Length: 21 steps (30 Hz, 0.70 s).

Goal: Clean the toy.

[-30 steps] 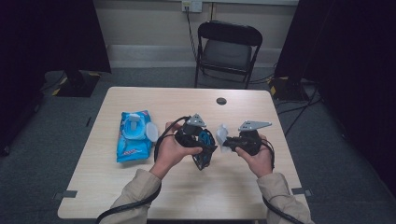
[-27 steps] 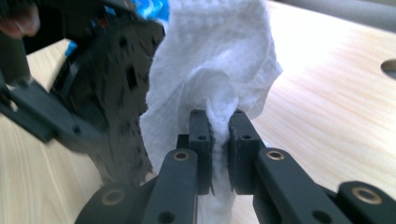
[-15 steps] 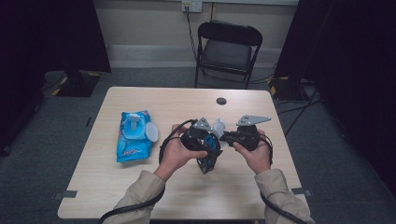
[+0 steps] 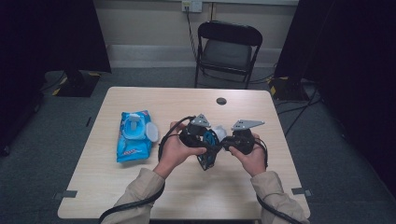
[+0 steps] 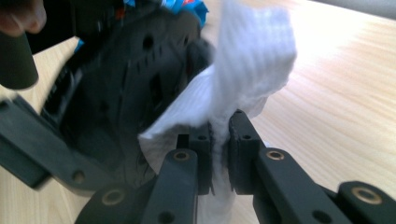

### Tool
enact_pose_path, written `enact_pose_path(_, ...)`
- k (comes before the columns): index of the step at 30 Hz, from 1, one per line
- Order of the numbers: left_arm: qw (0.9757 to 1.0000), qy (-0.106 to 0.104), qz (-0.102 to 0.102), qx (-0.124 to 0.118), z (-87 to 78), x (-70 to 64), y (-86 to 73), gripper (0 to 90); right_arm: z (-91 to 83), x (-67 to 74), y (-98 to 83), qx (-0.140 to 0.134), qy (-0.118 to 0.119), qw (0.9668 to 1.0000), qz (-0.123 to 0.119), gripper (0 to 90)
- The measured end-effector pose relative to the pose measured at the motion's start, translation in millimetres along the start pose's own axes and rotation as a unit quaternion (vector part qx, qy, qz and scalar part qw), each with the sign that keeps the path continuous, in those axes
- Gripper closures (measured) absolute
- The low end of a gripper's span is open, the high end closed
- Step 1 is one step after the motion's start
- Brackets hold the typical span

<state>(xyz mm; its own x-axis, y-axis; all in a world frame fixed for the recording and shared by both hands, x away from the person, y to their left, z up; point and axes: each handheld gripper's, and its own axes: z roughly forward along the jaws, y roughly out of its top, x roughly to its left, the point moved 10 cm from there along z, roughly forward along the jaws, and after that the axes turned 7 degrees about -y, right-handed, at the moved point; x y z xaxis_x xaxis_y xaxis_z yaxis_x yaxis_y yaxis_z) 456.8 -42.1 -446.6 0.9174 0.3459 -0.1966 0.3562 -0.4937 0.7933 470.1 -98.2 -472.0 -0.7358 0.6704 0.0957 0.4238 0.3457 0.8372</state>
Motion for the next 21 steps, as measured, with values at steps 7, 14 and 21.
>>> enact_pose_path(7, 1.0, 0.003, -0.002, 0.002, -2.7, 0.4, -0.6, 25.3, 13.1, 9.0, -13.4, 0.015, 0.007, 0.9999, -0.002, 82.4)
enact_pose_path(14, 0.9999, 0.011, -0.009, 0.002, -8.1, 8.4, -6.4, 25.2, 15.1, 8.2, -27.6, 0.03, 0.009, 0.9995, -0.005, 82.3)
enact_pose_path(21, 0.9992, 0.027, -0.022, 0.021, -15.9, 21.6, -22.7, 25.2, 3.3, -11.0, -40.6, 0.034, -0.012, 0.9993, 0.007, 82.2)
